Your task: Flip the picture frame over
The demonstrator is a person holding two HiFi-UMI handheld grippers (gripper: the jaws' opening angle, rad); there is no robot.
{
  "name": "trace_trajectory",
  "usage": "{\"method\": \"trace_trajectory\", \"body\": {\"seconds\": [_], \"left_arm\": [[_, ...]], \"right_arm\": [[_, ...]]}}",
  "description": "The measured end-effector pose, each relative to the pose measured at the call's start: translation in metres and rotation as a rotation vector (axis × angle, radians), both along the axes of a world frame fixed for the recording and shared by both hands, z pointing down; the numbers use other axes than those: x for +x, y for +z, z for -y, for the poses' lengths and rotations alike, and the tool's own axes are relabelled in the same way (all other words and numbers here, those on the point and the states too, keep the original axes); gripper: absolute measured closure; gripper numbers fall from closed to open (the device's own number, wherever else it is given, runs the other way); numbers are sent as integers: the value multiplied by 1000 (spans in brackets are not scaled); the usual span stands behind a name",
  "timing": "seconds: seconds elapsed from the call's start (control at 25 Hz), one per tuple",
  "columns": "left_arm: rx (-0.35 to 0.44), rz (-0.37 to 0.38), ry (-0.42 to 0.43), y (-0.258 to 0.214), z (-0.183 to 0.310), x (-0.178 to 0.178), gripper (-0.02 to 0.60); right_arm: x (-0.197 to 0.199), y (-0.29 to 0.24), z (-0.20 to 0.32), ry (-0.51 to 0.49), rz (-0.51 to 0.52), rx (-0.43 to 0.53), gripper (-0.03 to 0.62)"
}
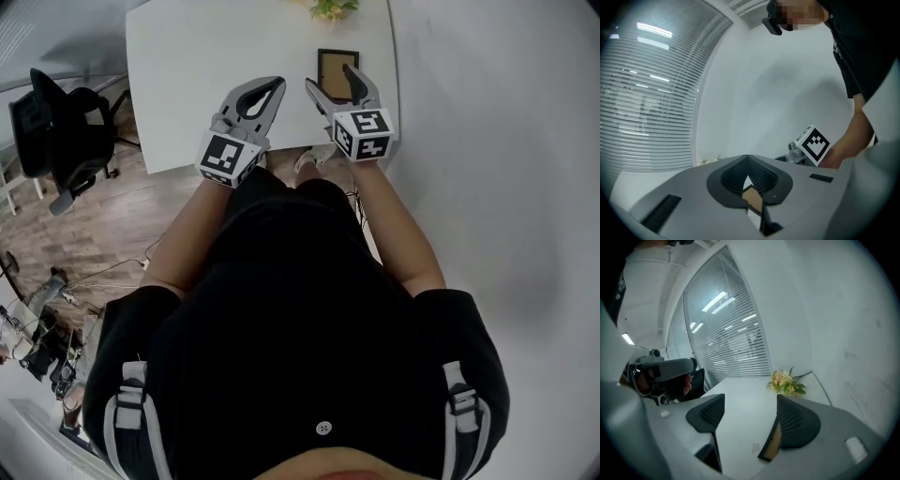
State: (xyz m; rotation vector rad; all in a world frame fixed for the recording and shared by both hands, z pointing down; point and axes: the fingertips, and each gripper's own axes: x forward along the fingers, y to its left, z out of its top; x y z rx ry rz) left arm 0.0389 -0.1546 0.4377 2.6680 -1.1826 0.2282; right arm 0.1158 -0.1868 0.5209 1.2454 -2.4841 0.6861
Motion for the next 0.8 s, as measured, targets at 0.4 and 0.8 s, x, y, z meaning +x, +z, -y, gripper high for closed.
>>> {"method": "trace_trajectory", "body": {"seconds": [0.4,0.8], "left_arm": [[-25,21,8,42,19,9,574],[-47,10,46,81,37,3,574]], "right_arm": [[6,69,23,88,-144,-95,298],[3,121,21,188,-231,-173,352]]}}
